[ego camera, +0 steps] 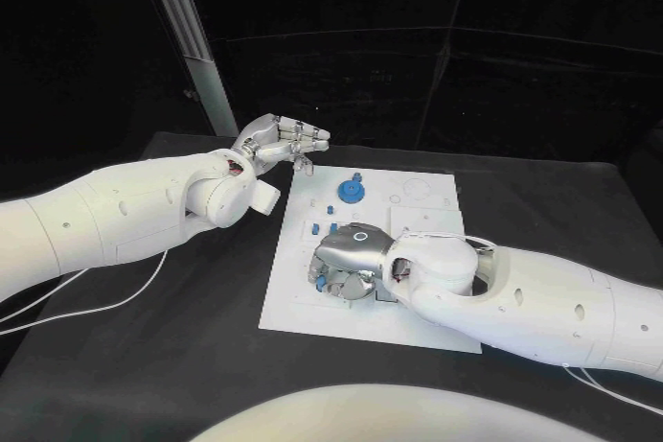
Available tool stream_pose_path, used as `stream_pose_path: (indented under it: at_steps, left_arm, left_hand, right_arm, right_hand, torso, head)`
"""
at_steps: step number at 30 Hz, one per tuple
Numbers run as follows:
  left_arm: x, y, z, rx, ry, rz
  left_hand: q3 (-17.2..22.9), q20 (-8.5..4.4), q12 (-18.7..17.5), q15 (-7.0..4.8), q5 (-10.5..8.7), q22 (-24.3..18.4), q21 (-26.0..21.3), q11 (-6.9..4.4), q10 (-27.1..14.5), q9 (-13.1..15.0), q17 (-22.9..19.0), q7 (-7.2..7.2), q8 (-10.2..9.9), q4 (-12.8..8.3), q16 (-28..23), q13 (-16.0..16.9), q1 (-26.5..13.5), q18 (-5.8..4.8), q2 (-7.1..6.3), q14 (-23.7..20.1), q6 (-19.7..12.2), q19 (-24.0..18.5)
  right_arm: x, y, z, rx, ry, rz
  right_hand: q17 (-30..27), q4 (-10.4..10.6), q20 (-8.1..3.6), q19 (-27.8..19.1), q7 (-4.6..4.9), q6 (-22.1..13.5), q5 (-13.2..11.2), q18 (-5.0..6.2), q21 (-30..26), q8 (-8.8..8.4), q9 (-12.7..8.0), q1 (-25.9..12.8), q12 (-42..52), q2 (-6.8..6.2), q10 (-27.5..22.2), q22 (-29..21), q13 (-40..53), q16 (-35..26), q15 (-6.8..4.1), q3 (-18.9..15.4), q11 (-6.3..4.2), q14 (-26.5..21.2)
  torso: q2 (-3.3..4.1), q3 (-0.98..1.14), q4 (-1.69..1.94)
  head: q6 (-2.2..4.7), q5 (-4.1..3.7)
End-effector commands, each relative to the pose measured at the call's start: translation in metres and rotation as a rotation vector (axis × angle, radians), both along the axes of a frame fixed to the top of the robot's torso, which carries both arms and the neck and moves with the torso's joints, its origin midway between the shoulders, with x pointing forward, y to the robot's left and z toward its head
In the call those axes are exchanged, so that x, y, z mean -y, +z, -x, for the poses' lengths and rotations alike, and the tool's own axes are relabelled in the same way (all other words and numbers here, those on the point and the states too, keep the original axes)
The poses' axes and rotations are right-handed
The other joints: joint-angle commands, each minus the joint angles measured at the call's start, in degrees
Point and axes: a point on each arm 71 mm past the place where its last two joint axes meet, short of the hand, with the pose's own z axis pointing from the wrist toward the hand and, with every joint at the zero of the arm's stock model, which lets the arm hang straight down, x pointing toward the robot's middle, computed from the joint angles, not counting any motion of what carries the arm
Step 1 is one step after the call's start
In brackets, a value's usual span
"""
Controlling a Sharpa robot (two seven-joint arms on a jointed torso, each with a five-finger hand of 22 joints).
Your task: Assemble the parts on the task board
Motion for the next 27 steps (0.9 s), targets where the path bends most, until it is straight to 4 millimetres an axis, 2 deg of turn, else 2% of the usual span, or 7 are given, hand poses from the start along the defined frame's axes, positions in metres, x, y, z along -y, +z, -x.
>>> stream_pose_path:
  at_steps: [1, 10, 14, 18, 20, 23, 27]
  left_arm:
    - [0.001, 0.001, 0.000, -0.002, -0.014, 0.007]
    - [0.001, 0.001, 0.000, -0.006, -0.014, 0.006]
    - [0.000, 0.001, 0.000, -0.007, -0.015, 0.005]
    - [-0.001, 0.001, 0.000, -0.009, -0.013, 0.004]
    - [-0.001, 0.001, 0.000, -0.009, -0.012, 0.004]
    - [-0.003, 0.001, 0.001, -0.011, -0.009, 0.002]
    - [-0.006, 0.000, 0.001, -0.012, -0.004, 0.000]
  left_hand:
    - [0.4, 0.26, 0.3, 0.05, 0.10, 0.0, -0.3, 0.18, -0.3, -0.1, 0.0, 0.05, 0.1, -0.1, -0.3, -0.1, -0.2, 0.30, -0.07, -0.4, -0.3, -0.1]
    - [0.4, 0.26, 0.3, 0.05, 0.10, 0.0, -0.3, 0.18, -0.3, -0.1, 0.0, 0.05, 0.1, -0.1, -0.3, -0.1, -0.2, 0.30, -0.07, -0.4, -0.3, -0.1]
    - [0.4, 0.26, 0.3, 0.05, 0.10, 0.0, -0.3, 0.18, -0.3, -0.1, 0.0, 0.05, 0.1, -0.1, -0.3, -0.1, -0.2, 0.30, -0.07, -0.4, -0.3, -0.1]
    - [0.4, 0.27, 0.3, 0.06, 0.09, -0.1, -0.3, 0.20, -0.4, -0.1, -0.2, 0.07, 0.1, -0.1, -0.3, -0.1, -0.1, 0.30, -0.08, -0.4, -0.3, -0.1]
    - [0.4, 0.27, 0.3, 0.06, 0.09, -0.1, -0.3, 0.20, -0.4, -0.1, -0.2, 0.07, 0.1, -0.1, -0.3, -0.1, -0.1, 0.30, -0.08, -0.4, -0.3, -0.1]
    - [0.4, 0.27, 0.3, 0.06, 0.09, -0.1, -0.3, 0.20, -0.4, -0.1, -0.2, 0.07, 0.1, -0.1, -0.3, -0.1, -0.1, 0.30, -0.08, -0.4, -0.3, -0.1]
    - [0.4, 0.27, 0.3, 0.07, 0.09, -0.1, -0.3, 0.21, -0.4, -0.1, -0.2, 0.07, 0.1, -0.1, -0.3, -0.1, -0.2, 0.30, -0.10, -0.5, -0.4, -0.1]
  right_arm:
    - [-0.001, 0.003, 0.000, 0.021, 0.000, -0.030]
    - [-0.001, 0.008, 0.001, 0.033, 0.000, -0.098]
    - [0.003, 0.011, 0.000, 0.039, -0.010, -0.132]
    - [0.013, 0.014, 0.001, 0.037, -0.026, -0.178]
    - [0.022, 0.017, 0.001, 0.021, -0.044, -0.212]
    - [0.045, 0.022, 0.000, -0.040, -0.110, -0.275]
    - [0.084, 0.031, -0.010, -0.163, -0.273, -0.332]
  right_hand:
    - [-0.5, 0.2, 0.14, -1.2, 0.14, -1.3, 0.4, -0.13, -1.1, -0.28, -0.2, -1.1, -0.7, -0.66, -2.1, -1.6, -0.3, -0.3, 0.78, -0.7, 0.47, 1.0]
    - [-5.7, 0.8, 0.86, -4.7, 0.44, -7.2, 0.4, 1.05, -5.7, -0.28, -0.3, -2.4, -0.3, -2.06, -8.9, -8.3, -0.3, -4.1, 1.47, -4.6, 1.26, -1.1]
    - [-12.9, 1.9, 1.32, -9.0, 0.23, -11.9, 0.6, 2.49, -12.7, -0.12, -0.1, -2.8, 0.6, -2.20, -14.6, -17.6, 0.0, -9.5, 2.02, -10.7, 1.95, -3.8]
    - [-15.7, 3.8, 1.50, -8.5, 0.14, -14.7, 1.4, 2.59, -14.8, 0.00, 0.0, -1.2, 3.6, -1.01, -17.2, -19.6, 0.2, -11.5, 2.17, -18.0, 2.10, -4.2]
    - [-17.5, 4.3, 1.39, -8.4, 1.06, -15.6, 1.6, 2.61, -15.4, -0.04, -0.1, -0.5, 5.3, -0.46, -16.4, -20.0, 0.5, -12.9, 2.01, -19.4, 1.85, -4.6]
    - [-16.7, 4.7, 1.11, -7.7, 1.44, -12.2, 2.1, 2.59, -15.7, 1.19, 0.5, 0.2, 8.8, 0.93, -12.1, -20.3, 1.2, -12.2, 1.71, -20.2, 1.61, -3.7]
    - [-9.7, 6.5, 0.36, -4.8, 0.48, -7.2, 4.2, 2.08, -12.8, 3.52, 1.3, -0.5, 15.0, 3.55, -1.6, -16.3, 3.4, -7.0, 0.57, -20.2, -0.18, -1.1]
  torso:
    - [-0.03, -0.01, -0.01]
    - [-0.01, 0.01, 0.02]
    - [-0.03, 0.05, 0.01]
    - [-0.08, 0.07, -0.10]
    - [-0.12, 0.07, -0.13]
    - [-0.24, 0.00, -0.12]
    - [-0.34, -0.05, -0.33]
  head:
    - [0.01, -0.06]
    - [0.06, -0.02]
    - [0.11, -0.07]
    - [0.21, -0.20]
    - [0.23, -0.37]
    - [0.34, -0.77]
    - [1.35, -1.47]
